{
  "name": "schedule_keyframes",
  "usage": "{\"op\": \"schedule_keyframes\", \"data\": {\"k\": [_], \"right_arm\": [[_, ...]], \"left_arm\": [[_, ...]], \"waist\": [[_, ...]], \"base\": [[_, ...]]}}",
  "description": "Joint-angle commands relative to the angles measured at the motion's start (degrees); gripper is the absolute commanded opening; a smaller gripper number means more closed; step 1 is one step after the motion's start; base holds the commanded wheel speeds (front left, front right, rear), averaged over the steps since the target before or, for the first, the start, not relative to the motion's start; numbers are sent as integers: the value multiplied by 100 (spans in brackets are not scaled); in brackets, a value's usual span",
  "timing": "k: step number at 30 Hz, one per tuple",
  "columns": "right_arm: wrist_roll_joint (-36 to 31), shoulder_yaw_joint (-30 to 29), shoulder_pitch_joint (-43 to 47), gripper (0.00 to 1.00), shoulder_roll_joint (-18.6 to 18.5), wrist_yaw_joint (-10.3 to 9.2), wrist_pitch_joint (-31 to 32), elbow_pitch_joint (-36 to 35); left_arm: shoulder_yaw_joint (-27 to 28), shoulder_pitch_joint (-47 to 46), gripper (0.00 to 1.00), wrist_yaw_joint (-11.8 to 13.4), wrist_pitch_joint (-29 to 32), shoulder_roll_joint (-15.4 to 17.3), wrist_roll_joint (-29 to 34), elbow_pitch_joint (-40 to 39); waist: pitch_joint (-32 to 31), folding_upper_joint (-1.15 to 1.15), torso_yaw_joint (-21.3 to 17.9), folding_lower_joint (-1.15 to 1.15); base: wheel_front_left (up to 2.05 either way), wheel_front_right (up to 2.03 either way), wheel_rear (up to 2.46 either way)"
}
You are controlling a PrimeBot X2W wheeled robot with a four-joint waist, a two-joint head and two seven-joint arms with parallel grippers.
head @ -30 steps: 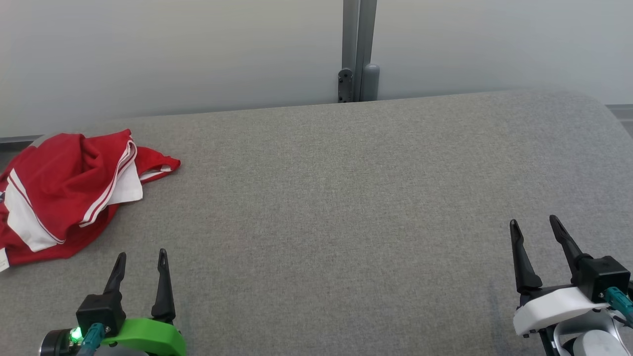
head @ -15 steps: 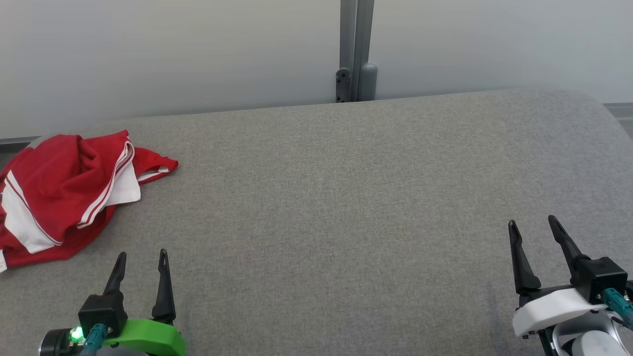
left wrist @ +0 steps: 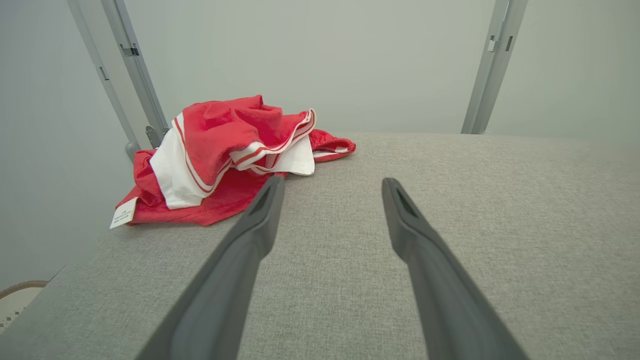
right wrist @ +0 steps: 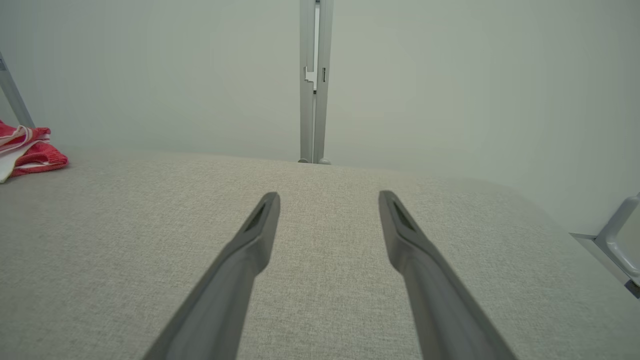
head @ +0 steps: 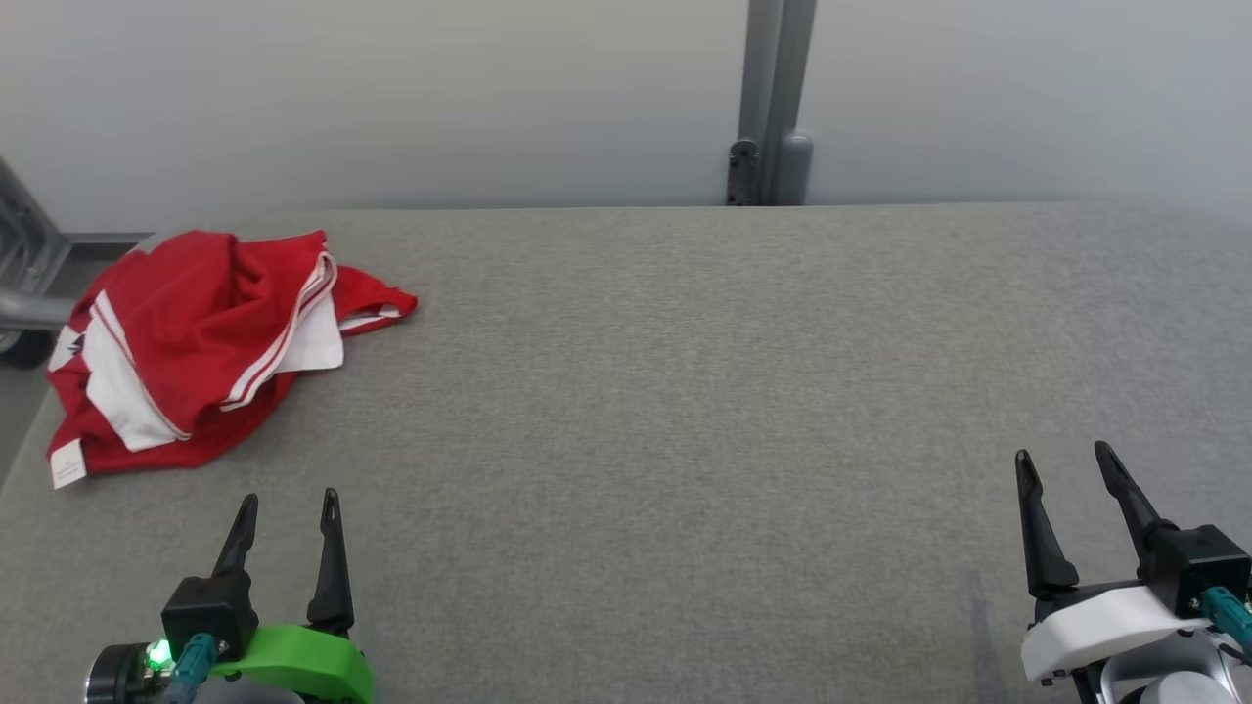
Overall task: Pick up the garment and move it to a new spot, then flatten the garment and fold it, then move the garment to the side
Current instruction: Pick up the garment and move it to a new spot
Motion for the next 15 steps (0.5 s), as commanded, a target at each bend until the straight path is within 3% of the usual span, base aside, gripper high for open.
{"op": "schedule_keyframes", "data": {"k": [1, 9, 15], "right_arm": [[38, 7, 75, 100, 21, 0, -19, -21], [21, 236, -118, 100, 84, 0, -19, -6], [25, 428, -274, 100, 64, 0, -19, 15]], "left_arm": [[17, -29, 100, -13, -20, 20, 13, 9], [174, 135, 100, -4, -19, 114, -1, 5], [332, 259, 100, 14, -14, 107, -101, -45]], "waist": [[-57, 0, 586, 0], [-74, 0, 1726, 0], [31, 0, 1900, 0]], "base": [[0, 0, 0], [0, 0, 0], [0, 0, 0]]}}
